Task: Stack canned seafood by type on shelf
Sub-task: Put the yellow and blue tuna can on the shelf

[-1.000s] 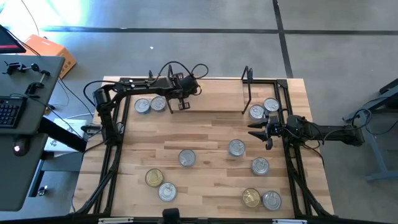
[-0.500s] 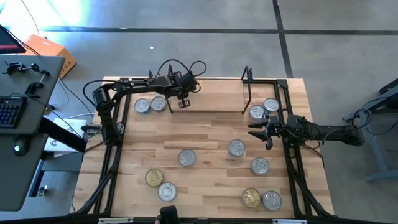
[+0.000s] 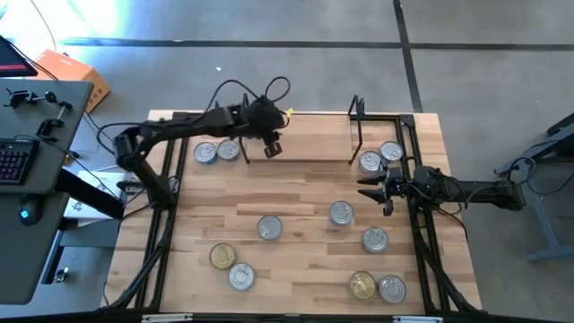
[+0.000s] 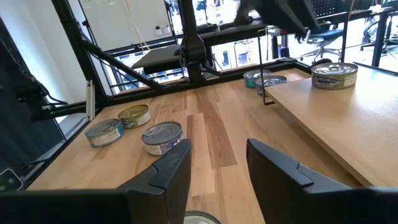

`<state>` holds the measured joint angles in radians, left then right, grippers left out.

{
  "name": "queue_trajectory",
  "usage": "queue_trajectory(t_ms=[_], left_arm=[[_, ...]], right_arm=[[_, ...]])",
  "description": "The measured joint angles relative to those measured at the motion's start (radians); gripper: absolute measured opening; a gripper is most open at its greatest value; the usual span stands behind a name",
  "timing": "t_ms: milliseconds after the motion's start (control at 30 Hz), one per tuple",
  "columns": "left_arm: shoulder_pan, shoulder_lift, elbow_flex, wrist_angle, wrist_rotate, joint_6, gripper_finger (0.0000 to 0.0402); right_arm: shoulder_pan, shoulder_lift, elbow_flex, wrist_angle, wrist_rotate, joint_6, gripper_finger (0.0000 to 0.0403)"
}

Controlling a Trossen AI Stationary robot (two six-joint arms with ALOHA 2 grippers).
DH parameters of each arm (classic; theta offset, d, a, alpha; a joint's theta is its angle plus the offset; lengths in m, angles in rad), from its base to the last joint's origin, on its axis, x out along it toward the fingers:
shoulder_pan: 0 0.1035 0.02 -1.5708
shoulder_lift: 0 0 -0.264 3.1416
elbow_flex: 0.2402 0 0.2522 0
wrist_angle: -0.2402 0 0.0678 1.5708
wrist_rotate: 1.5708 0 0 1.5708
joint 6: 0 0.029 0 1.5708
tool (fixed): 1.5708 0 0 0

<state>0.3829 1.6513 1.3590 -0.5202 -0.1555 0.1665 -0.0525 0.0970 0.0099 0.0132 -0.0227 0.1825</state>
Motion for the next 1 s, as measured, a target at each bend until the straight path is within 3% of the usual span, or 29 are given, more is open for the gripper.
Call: queue_trajectory(t_ms=[167,500,667,800,1000], left_arm=[[-0.122,-0.093,-0.041,0.128,0.059,0.016,0.0093],[-0.458,-0.232,-0.412,0.65,0.066,0.009,0.0076],[-0.606,-0.247,-0.556,0.856,-0.067,-0.058,0.0076],[-0.673,-0.28,-0.617,0.842,-0.197,-0.059,0.0076],[-0.69,-0.335,-0.701,0.832,-0.323,-0.059,0.0076]], right_arm=[[0.0,0.0,0.0,0.0,0.0,0.0,0.0147],[0.0,0.0,0.0,0.0,0.0,0.0,0.0147],[0.0,0.0,0.0,0.0,0.0,0.0,0.0147],[0.0,0.0,0.0,0.0,0.0,0.0,0.0147],[0.0,0.0,0.0,0.0,0.0,0.0,0.0147]])
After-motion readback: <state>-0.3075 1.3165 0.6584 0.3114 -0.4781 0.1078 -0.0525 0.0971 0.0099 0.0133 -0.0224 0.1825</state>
